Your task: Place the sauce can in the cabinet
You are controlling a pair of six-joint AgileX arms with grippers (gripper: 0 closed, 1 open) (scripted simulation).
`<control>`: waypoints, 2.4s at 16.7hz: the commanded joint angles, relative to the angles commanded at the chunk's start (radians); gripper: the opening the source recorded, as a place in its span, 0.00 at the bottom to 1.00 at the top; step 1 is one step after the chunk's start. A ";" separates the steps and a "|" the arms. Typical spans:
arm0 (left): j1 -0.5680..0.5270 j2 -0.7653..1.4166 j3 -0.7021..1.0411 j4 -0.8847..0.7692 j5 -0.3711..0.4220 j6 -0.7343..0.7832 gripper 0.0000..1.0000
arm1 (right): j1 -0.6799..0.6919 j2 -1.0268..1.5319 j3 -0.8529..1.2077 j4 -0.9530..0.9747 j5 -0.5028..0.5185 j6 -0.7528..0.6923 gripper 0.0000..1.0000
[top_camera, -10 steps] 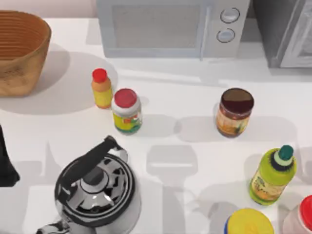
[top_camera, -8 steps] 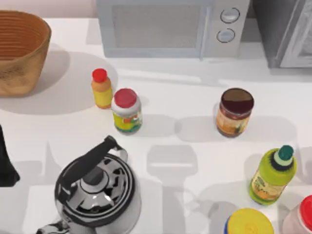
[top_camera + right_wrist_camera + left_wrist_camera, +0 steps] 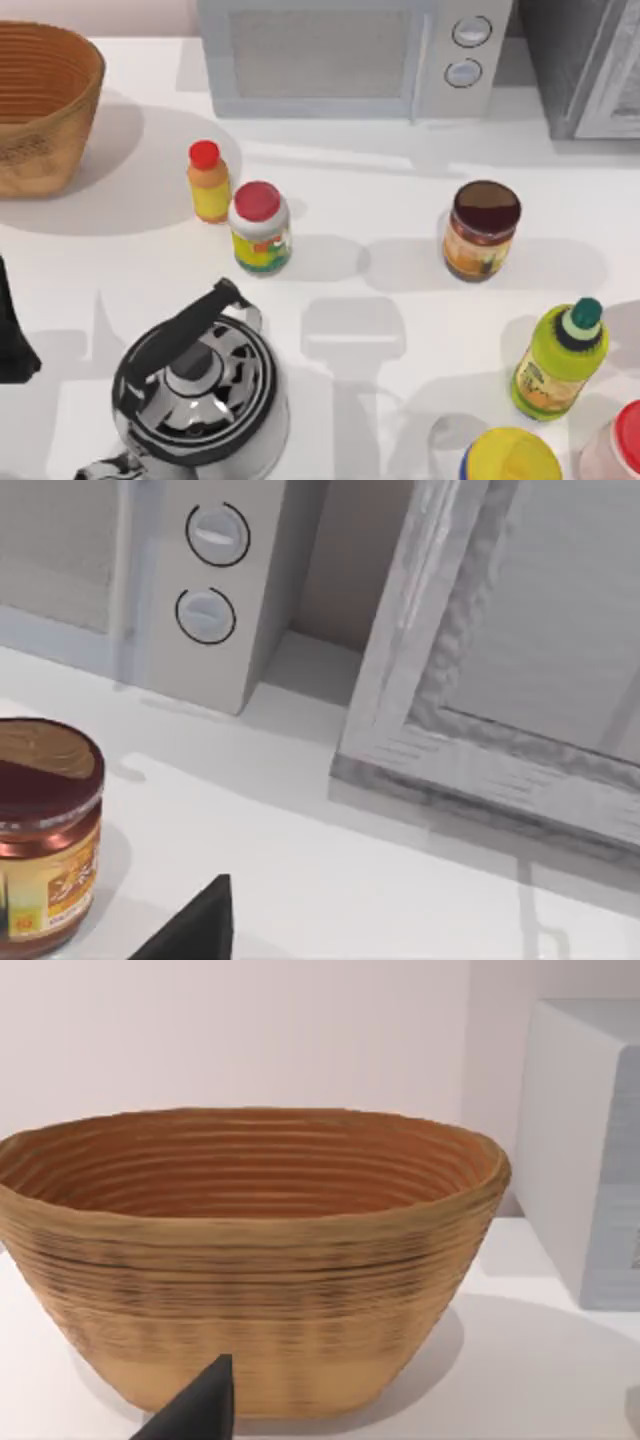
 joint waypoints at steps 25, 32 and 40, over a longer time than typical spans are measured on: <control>0.000 0.000 0.000 0.000 0.000 0.000 1.00 | -0.086 2.193 1.349 -1.078 -1.253 -1.879 1.00; 0.000 0.000 0.000 0.000 0.000 0.000 1.00 | -0.097 2.283 1.378 -1.124 -1.304 -1.959 1.00; 0.000 0.000 0.000 0.000 0.000 0.000 1.00 | -0.077 2.246 1.330 -0.960 -1.314 -1.807 1.00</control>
